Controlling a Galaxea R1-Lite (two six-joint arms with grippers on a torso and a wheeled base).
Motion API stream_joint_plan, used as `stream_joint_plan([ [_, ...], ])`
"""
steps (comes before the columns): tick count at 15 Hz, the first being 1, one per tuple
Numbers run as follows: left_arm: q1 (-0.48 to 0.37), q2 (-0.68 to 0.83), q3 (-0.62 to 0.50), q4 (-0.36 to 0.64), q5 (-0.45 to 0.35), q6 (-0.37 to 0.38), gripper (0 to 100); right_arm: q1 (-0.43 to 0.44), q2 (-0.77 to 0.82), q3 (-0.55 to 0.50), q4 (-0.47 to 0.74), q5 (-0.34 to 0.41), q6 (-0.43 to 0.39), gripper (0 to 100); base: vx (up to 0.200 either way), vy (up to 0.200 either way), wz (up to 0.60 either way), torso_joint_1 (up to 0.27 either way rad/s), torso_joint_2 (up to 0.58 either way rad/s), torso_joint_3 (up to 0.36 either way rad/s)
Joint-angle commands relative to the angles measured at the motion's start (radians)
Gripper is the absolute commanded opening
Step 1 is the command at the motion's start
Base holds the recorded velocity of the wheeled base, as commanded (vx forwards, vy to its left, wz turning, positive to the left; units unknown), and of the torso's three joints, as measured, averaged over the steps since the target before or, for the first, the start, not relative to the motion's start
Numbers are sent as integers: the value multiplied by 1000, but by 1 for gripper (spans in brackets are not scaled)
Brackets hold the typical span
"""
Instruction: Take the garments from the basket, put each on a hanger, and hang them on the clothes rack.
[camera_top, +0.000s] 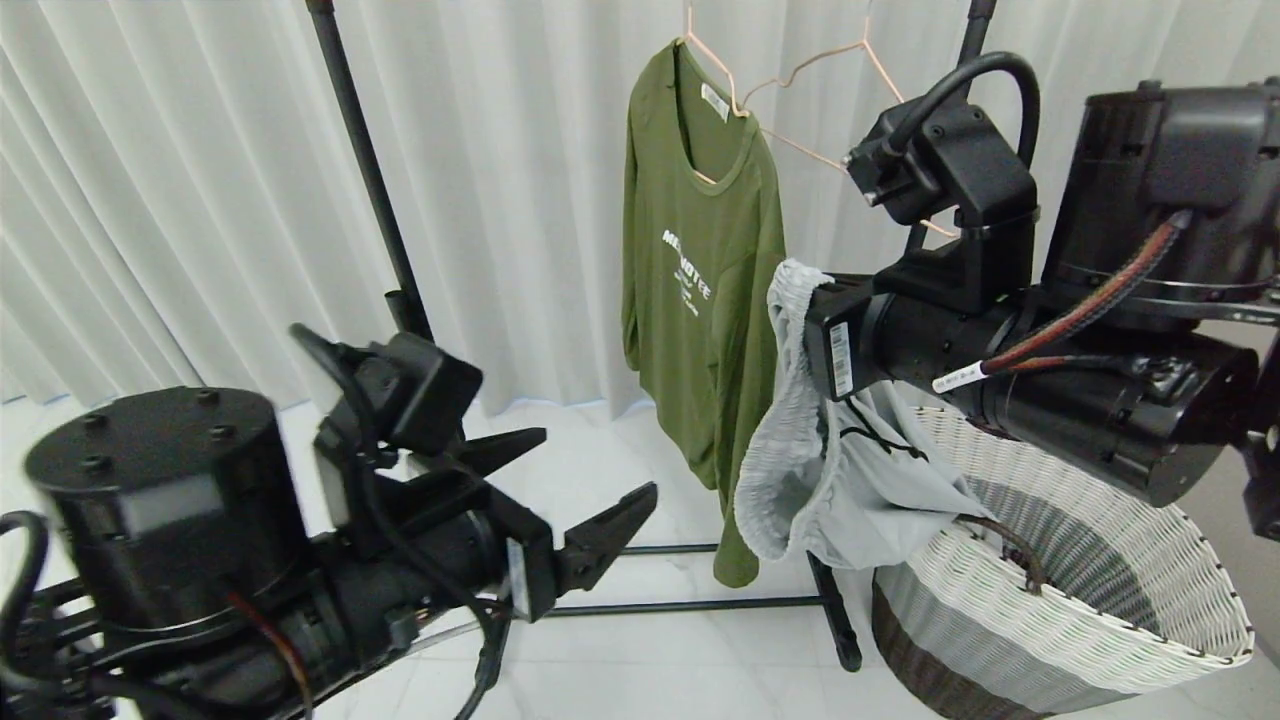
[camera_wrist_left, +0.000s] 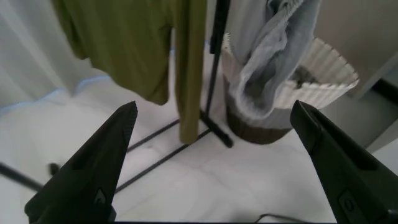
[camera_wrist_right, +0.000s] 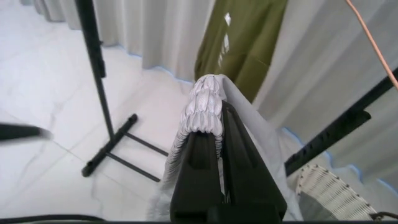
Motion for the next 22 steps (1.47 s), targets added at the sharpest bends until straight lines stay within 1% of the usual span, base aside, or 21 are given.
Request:
stream_joint_plan([
  [1, -50, 204, -99, -2, 18, -52, 100, 21, -22, -4, 0, 1, 2, 0, 0, 0, 0, 0, 0, 0],
  [4, -50, 350, -141, -51, 18, -79, 100, 46, -35, 1, 0, 1, 18, 0, 0, 0, 0, 0, 0, 0],
  [6, -49, 439, -145, -127, 18, -84, 100, 53, -37, -4, 0, 2, 18, 0, 0, 0, 0, 0, 0, 0],
  [7, -47, 461, -148, -151, 18, -84, 100, 56, -37, -4, 0, 2, 18, 0, 0, 0, 0, 0, 0, 0],
  [9, -30, 554, -168, -234, 18, -81, 100, 78, -52, -1, 2, 1, 18, 0, 0, 0, 0, 0, 0, 0],
  [11, -24, 608, -178, -268, 18, -78, 100, 85, -64, -1, 3, 1, 18, 0, 0, 0, 0, 0, 0, 0],
  [14, -23, 625, -178, -275, 18, -78, 100, 88, -71, -1, 3, 1, 18, 0, 0, 0, 0, 0, 0, 0],
  [15, -23, 628, -176, -275, 19, -76, 0, 87, -72, -1, 3, 1, 18, 0, 0, 0, 0, 0, 0, 0],
  [17, -26, 623, -162, -279, 33, -68, 0, 87, -78, 1, 3, 1, 18, 0, 0, 0, 0, 0, 0, 0],
  [18, -29, 622, -158, -295, 65, -42, 0, 85, -81, 2, 3, 1, 18, 0, 0, 0, 0, 0, 0, 0],
  [20, -30, 617, -121, -371, 148, 28, 0, 81, -86, 10, 3, 1, 24, 0, 0, 0, 0, 0, 0, 0],
  [21, -29, 608, -98, -403, 165, 56, 0, 75, -86, 12, 3, -1, 33, 0, 0, 0, 0, 0, 0, 0],
  [22, -29, 557, -43, -440, 177, 109, 0, 61, -86, 21, 3, -2, 45, 0, 0, 0, 0, 0, 0, 0],
])
